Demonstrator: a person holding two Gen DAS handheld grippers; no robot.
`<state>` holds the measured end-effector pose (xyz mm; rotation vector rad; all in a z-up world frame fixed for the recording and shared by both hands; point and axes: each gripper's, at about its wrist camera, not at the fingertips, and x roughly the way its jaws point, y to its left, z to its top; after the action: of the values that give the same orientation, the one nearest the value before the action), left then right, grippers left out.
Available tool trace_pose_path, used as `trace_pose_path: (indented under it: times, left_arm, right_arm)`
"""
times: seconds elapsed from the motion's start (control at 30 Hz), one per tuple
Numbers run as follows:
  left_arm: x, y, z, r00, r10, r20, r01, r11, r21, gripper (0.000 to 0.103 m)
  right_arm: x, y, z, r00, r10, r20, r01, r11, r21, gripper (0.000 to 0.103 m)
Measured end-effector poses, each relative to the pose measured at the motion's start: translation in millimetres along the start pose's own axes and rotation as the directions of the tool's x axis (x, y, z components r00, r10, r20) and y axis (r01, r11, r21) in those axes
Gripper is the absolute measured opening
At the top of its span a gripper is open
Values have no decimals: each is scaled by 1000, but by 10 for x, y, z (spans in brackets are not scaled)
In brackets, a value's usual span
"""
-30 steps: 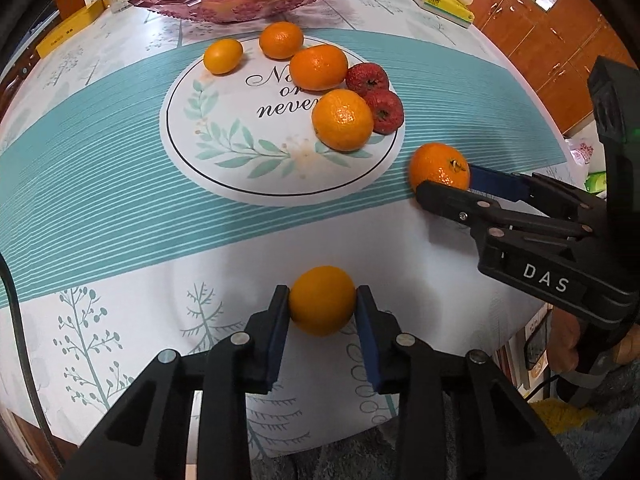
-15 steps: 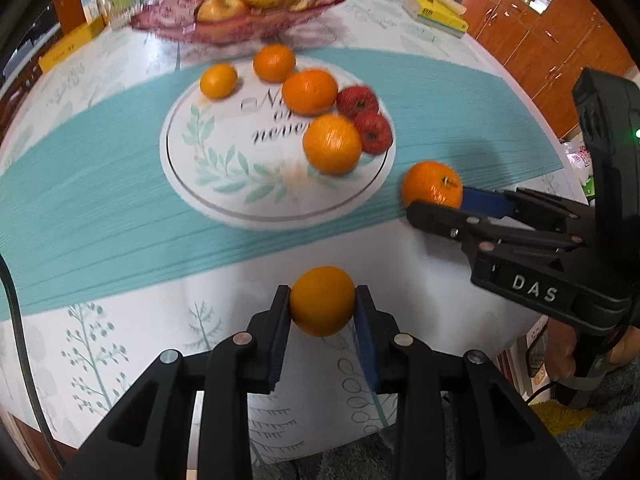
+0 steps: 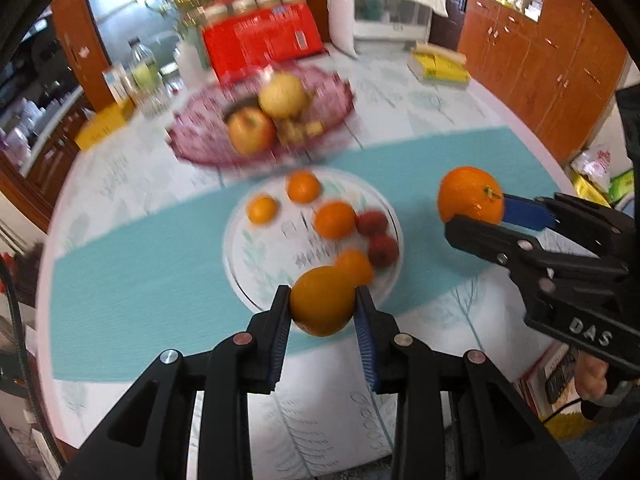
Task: Organize fruits
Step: 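Carry the orange with the left tool while the right tool carries its orange to the pink bowl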
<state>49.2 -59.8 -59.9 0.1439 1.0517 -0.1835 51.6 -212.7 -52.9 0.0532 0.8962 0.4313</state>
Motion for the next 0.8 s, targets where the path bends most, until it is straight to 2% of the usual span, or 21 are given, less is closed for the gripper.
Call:
trace_pose_path:
  times: [0.1,0.2,0.33,0.47,0.6,0.7,0.8]
  left_arm:
    - [-202,54,189,998,51,48,-51,999,6,29]
    - [-464,145,433,987,123,105,-125,992,13,29]
    - [-857,315,770,953,238,186,-247,969,26,29]
    - [-1199,480,1091,920,292,261,-311,950,31,29]
    - [-1417,652,1400,895,329,301,-356,934,37,29]
    - [-1425,779,1602,892,333,306,-364,930,48,29]
    - [-1284,914,1799,905,316,286,-349,935,70,29]
  right_arm:
    - [-161,90,204,999,-3,41,5,999,-37,44]
    - [-310,169,427,997,-1,75,6,998,-67,44]
    - [-514,272,784,993,-16,117,30,993,-117,44]
    - [-652,361,1169,988,-55,147,79,983,-164,44]
    - [-743,397,1580,977,-77,199,112,979,-170,44]
    - [-667,431,1871,973,-101,208,136,978,-159,44]
    - [-485,461,2096,974,-120,192,148,979,-139,44]
